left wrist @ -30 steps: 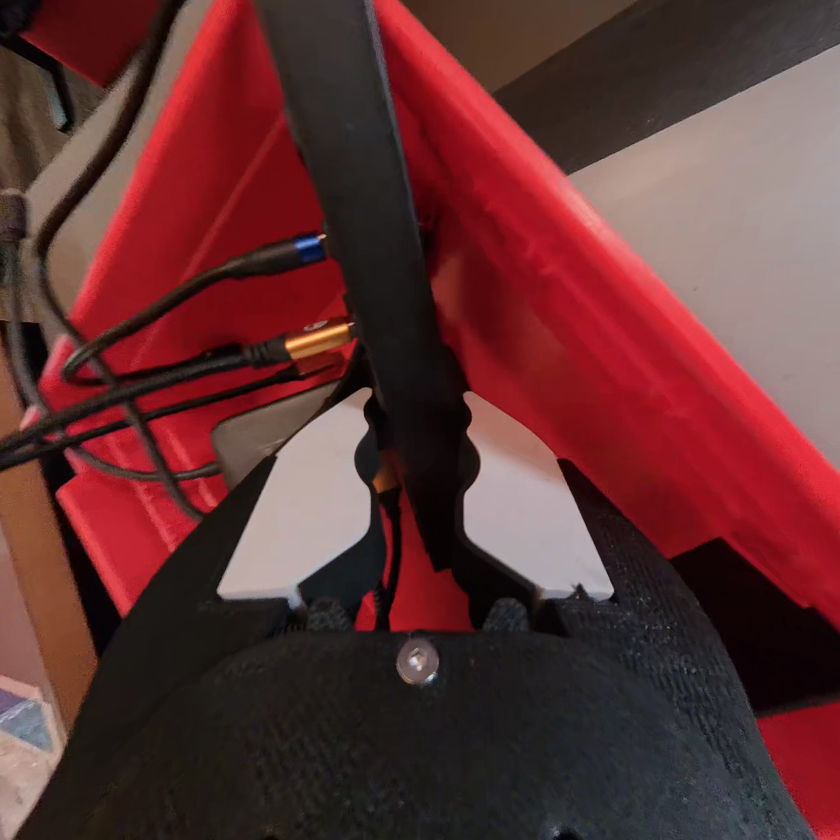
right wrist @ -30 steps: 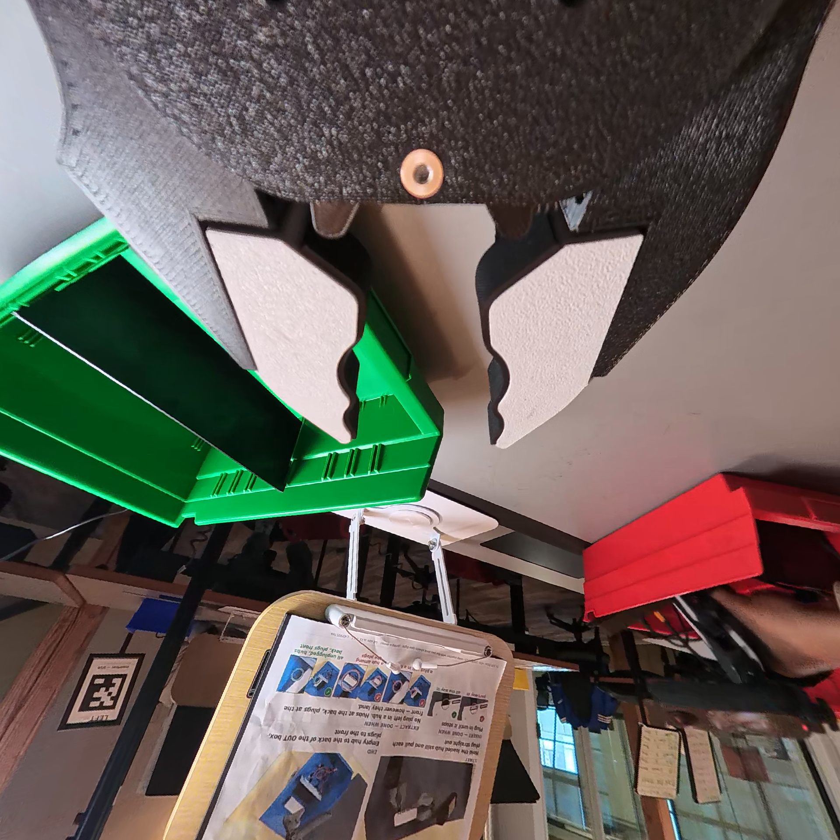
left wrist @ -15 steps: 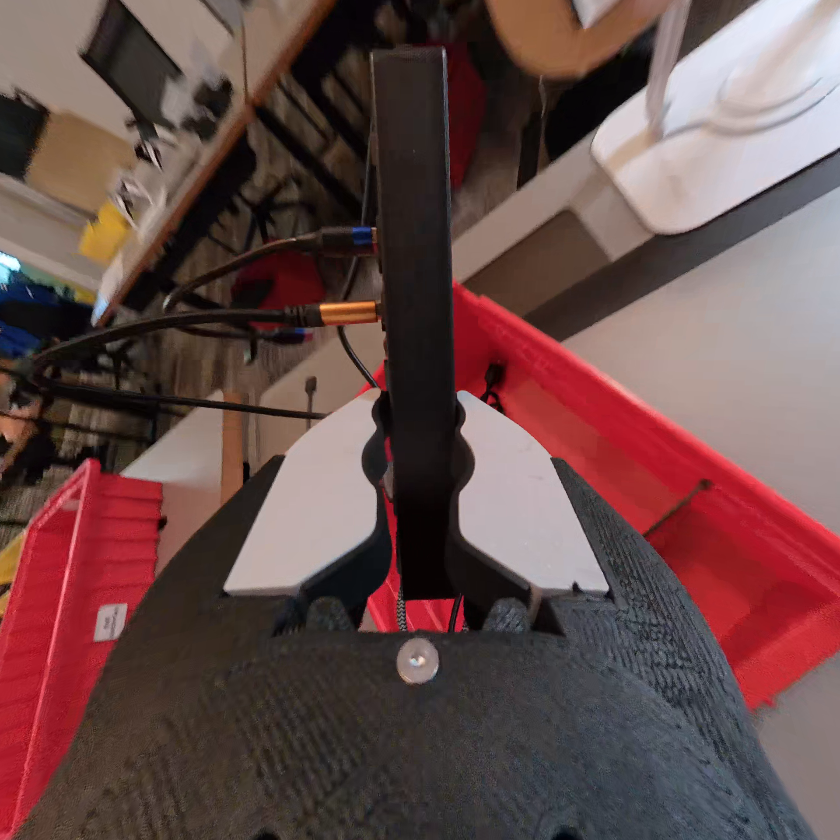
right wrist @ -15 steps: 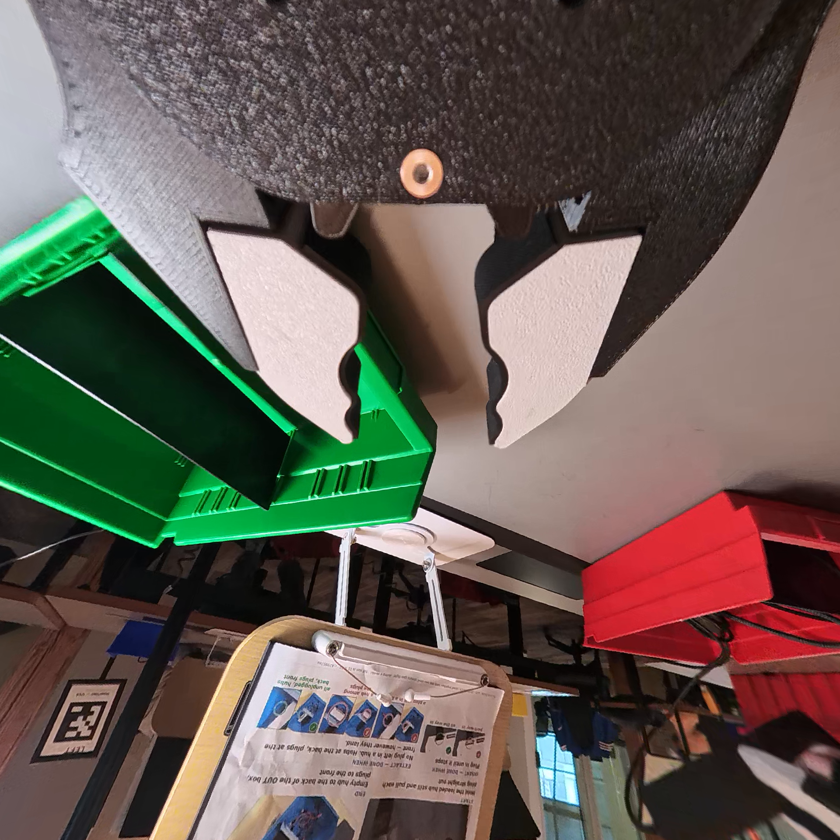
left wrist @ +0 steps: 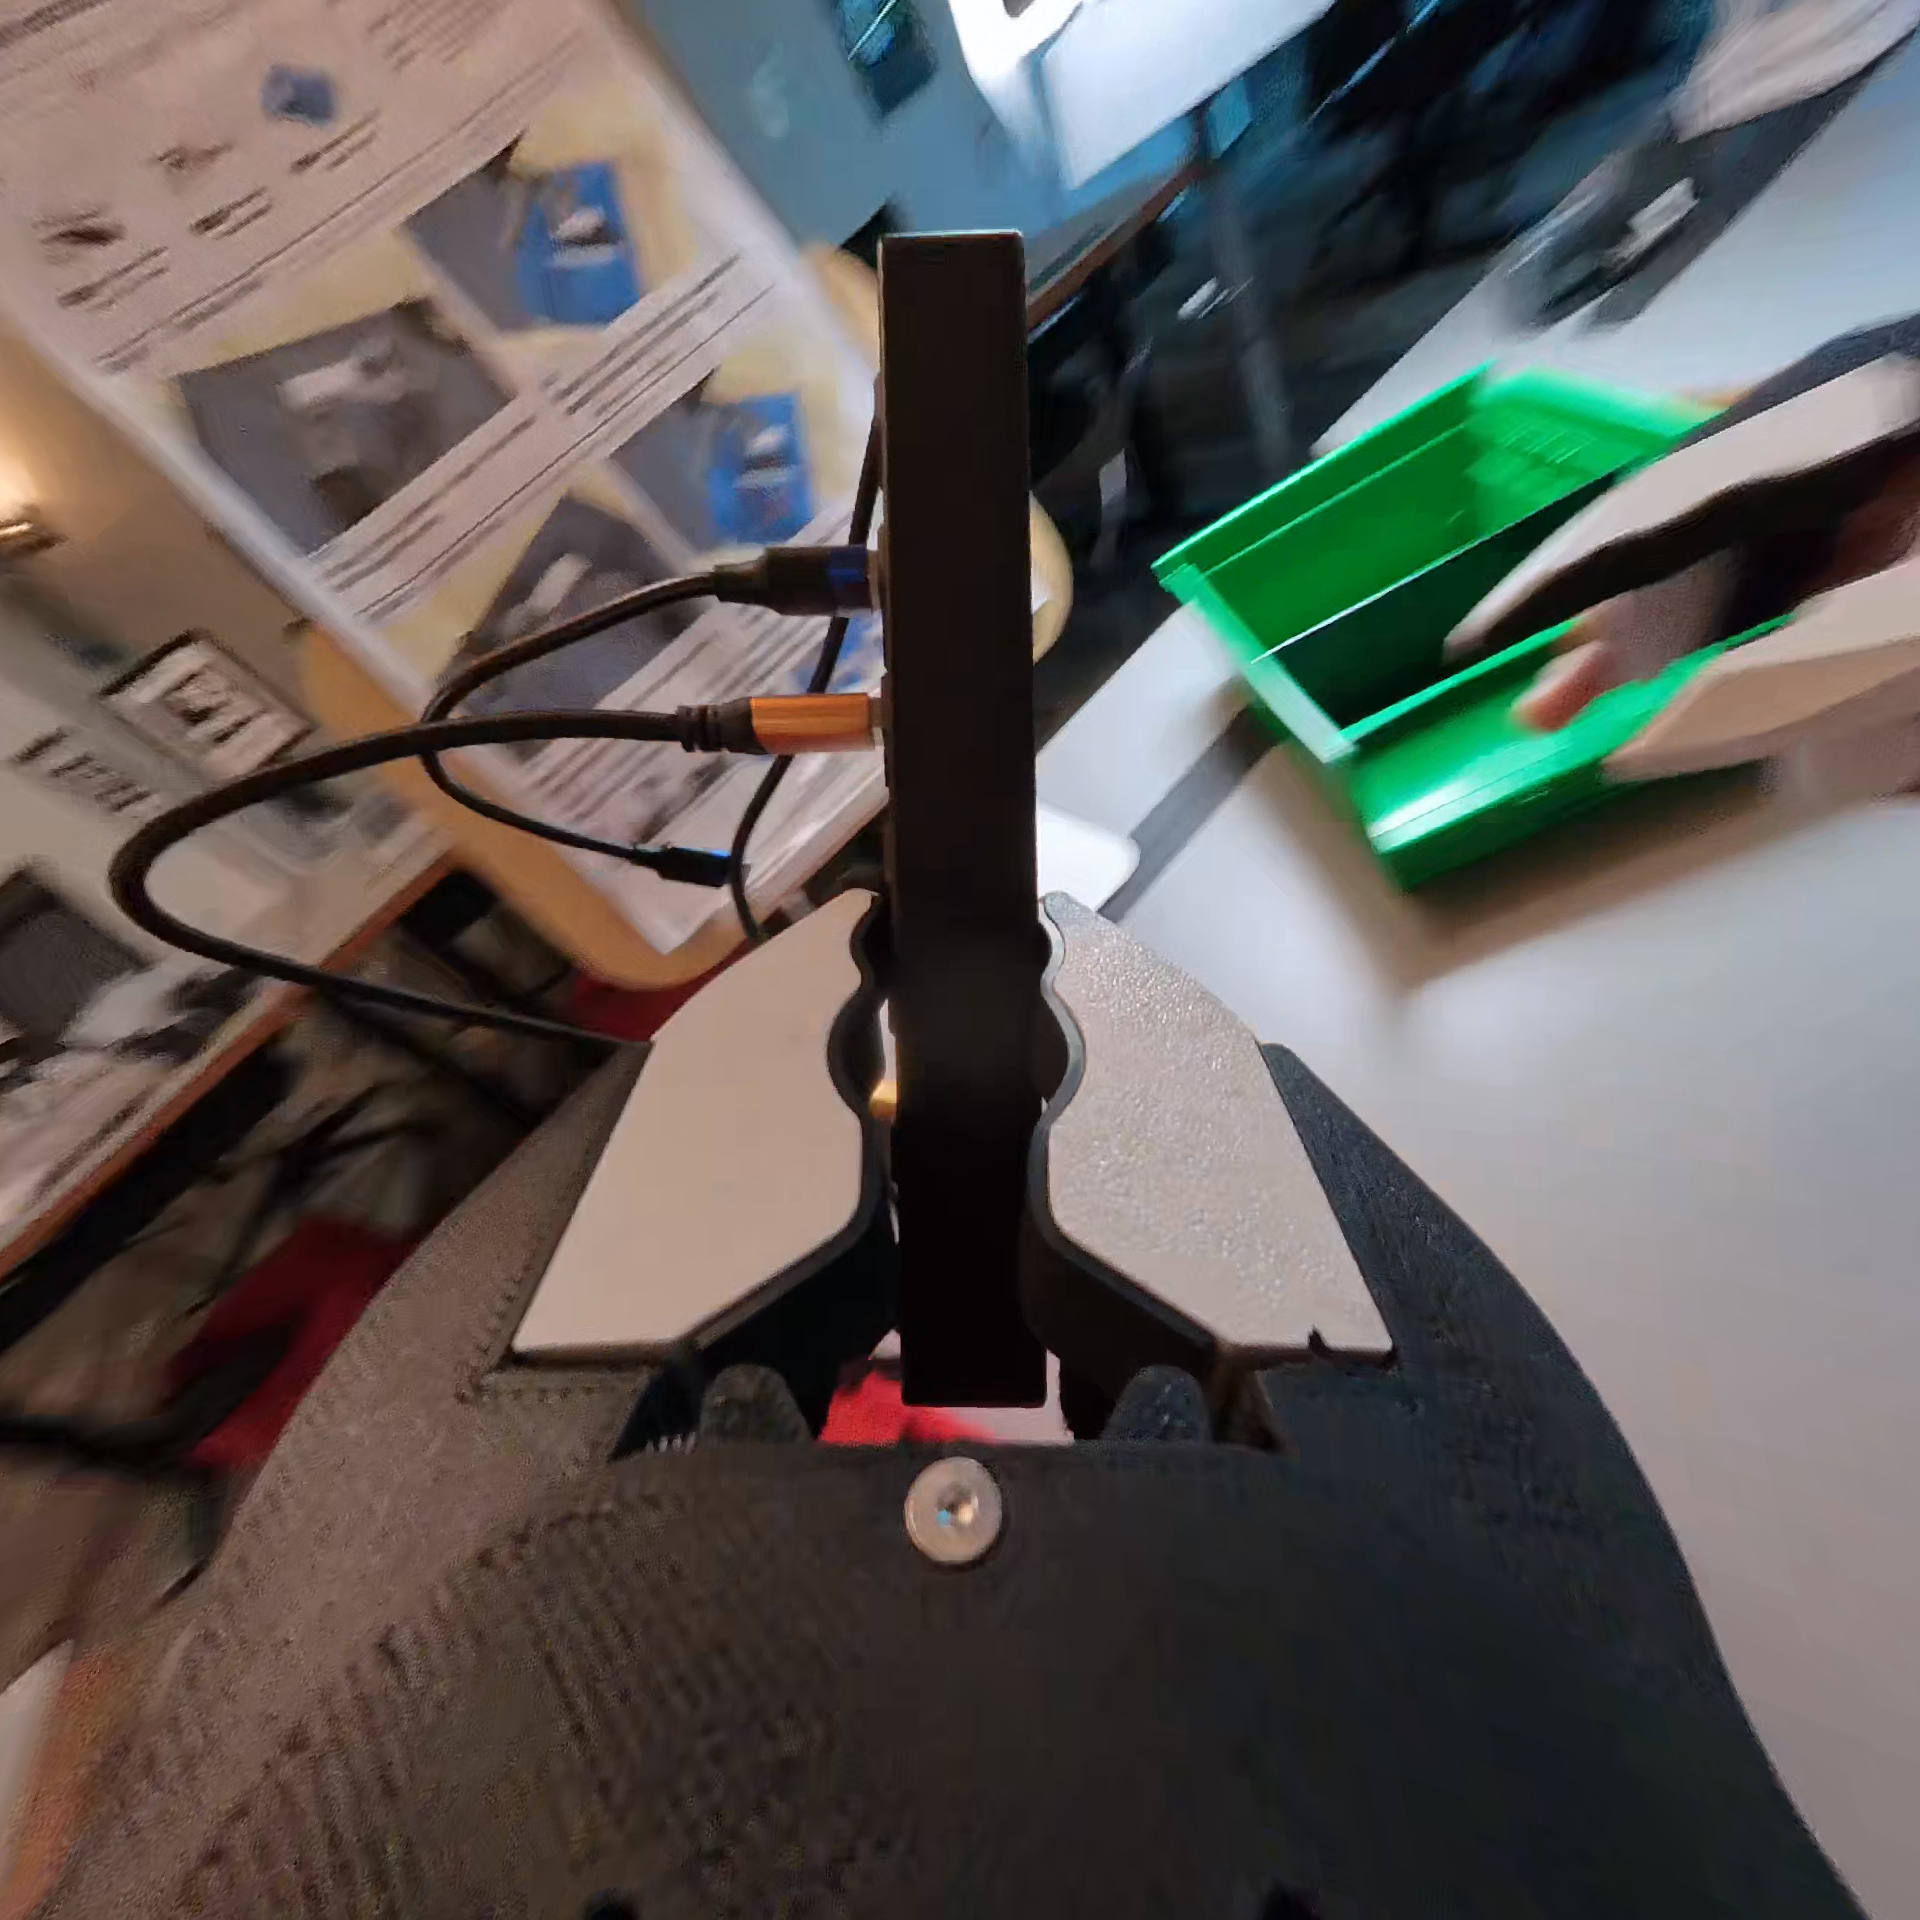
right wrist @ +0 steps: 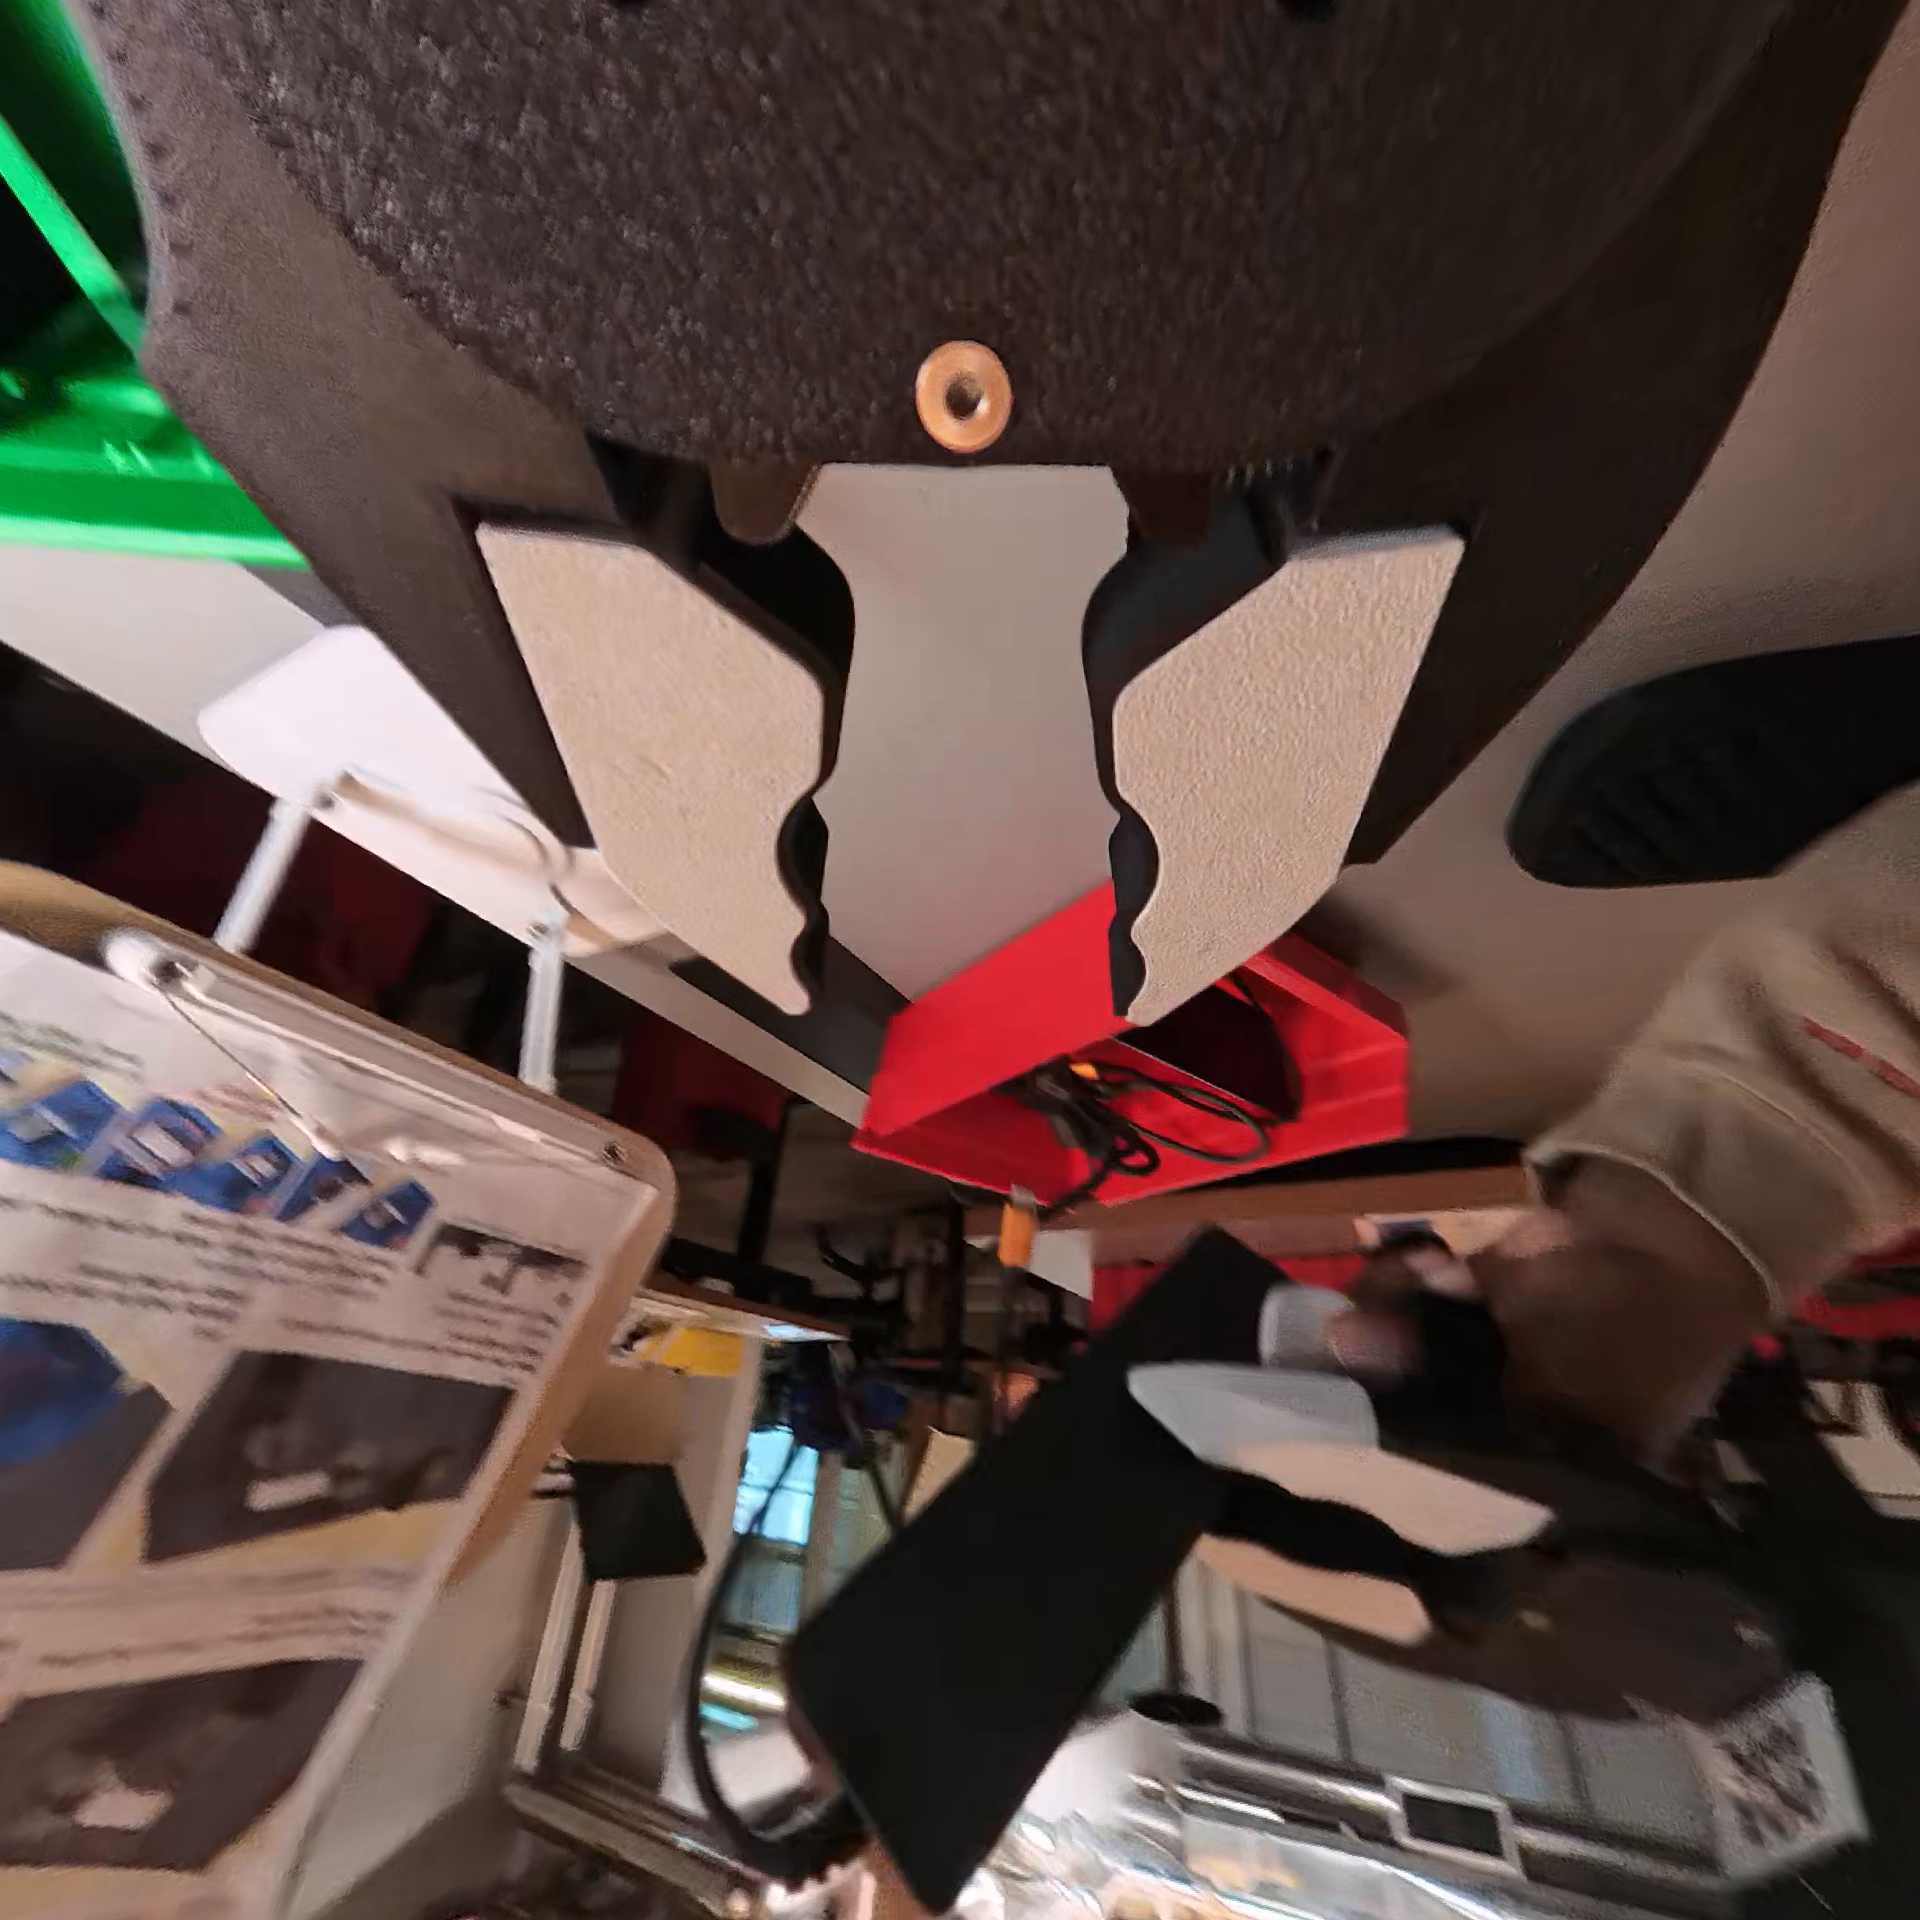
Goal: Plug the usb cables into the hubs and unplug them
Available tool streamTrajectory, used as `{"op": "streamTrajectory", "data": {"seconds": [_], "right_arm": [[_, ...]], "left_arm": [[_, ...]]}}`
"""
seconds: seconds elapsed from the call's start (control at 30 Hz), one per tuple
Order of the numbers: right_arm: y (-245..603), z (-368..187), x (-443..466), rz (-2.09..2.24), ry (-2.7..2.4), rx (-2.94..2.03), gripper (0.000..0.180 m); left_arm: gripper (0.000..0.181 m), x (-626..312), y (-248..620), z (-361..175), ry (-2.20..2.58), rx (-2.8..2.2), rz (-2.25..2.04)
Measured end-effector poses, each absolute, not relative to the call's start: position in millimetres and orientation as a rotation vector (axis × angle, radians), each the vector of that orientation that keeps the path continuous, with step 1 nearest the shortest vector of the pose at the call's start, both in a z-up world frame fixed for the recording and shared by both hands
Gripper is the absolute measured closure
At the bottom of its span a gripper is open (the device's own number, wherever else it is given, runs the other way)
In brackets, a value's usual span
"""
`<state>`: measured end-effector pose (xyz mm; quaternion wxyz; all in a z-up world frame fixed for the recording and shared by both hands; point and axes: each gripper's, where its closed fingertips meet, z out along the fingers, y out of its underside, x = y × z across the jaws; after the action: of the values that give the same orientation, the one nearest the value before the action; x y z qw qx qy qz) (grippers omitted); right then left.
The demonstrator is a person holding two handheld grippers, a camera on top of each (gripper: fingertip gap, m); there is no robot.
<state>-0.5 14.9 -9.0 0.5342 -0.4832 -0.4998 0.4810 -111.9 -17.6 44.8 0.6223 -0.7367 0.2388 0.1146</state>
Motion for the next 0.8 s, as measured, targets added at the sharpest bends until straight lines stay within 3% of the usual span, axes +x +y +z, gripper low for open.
{"op": "streamTrajectory", "data": {"seconds": [0.3, 0.43, 0.63, 0.8], "right_arm": [[-34, 34, -11, 1.454, -1.181, -0.967, 0.128], [-40, 37, -4, 1.514, -1.218, -0.963, 0.148], [-28, 19, -8, 1.393, -1.298, -1.081, 0.152], [-11, 8, -15, 1.256, -1.213, -1.198, 0.153]], "left_arm": [[0.156, -10, -46, 26, 0.768, -1.487, -0.733], [0.155, 8, -46, 10, 0.773, -1.478, -0.935], [0.153, 0, -31, -5, 0.695, -1.553, -0.923], [0.139, -17, -13, -17, 0.671, -1.649, -0.565]]}}
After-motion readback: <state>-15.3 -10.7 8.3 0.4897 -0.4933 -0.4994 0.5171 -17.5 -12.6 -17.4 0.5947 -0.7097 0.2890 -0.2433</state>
